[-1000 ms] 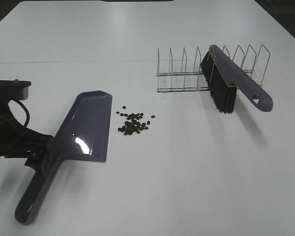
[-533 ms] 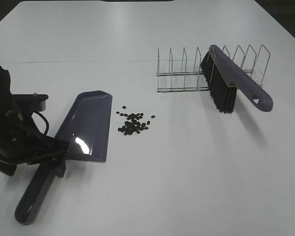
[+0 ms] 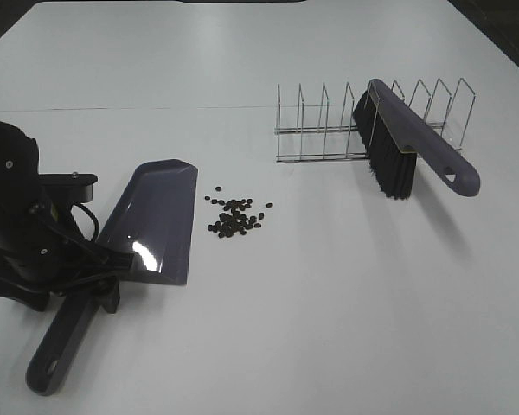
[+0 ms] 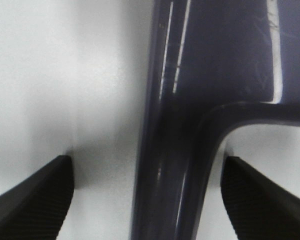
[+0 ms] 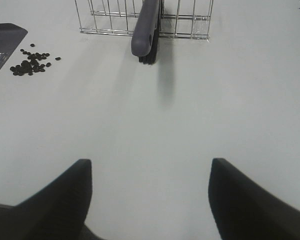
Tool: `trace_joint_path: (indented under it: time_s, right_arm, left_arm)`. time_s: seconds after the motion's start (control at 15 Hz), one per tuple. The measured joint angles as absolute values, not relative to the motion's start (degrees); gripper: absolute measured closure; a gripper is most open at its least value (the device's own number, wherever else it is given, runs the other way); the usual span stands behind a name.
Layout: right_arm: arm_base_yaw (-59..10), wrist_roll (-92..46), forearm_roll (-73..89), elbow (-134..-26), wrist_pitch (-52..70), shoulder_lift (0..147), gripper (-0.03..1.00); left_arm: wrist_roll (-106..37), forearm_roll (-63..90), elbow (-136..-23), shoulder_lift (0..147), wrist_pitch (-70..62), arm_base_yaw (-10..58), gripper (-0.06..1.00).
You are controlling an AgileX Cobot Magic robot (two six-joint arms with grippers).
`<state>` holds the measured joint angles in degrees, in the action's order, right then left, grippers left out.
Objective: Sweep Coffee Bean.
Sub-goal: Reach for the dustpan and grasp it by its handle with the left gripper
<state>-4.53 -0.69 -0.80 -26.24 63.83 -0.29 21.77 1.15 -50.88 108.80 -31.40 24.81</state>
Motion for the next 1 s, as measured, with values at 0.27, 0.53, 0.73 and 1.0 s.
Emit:
trace_joint_path:
  time_s: [0.27, 0.53, 0.73, 1.0]
  right_arm:
    - [-4.5, -0.7, -0.8, -26.2, 63.8, -0.3, 0.35]
    - [-4.5, -0.7, -0.8, -26.2, 63.8, -0.3, 0.35]
    - [-4.5, -0.7, -0.8, -26.2, 63.8, -0.3, 0.35]
    - [-4.5, -0.7, -0.8, -26.2, 63.8, -0.3, 0.35]
  left_arm:
    - [21.7, 1.2, -50.9, 108.8, -31.3, 24.8, 0.29]
    - [21.9, 2.0, -50.9, 108.8, -31.3, 24.8, 0.49]
    - [21.9, 2.3, -50.9, 108.8, -31.3, 24.8, 0.63]
    - [21.0, 2.2, -50.9, 108.9, -30.7, 24.8, 0.63]
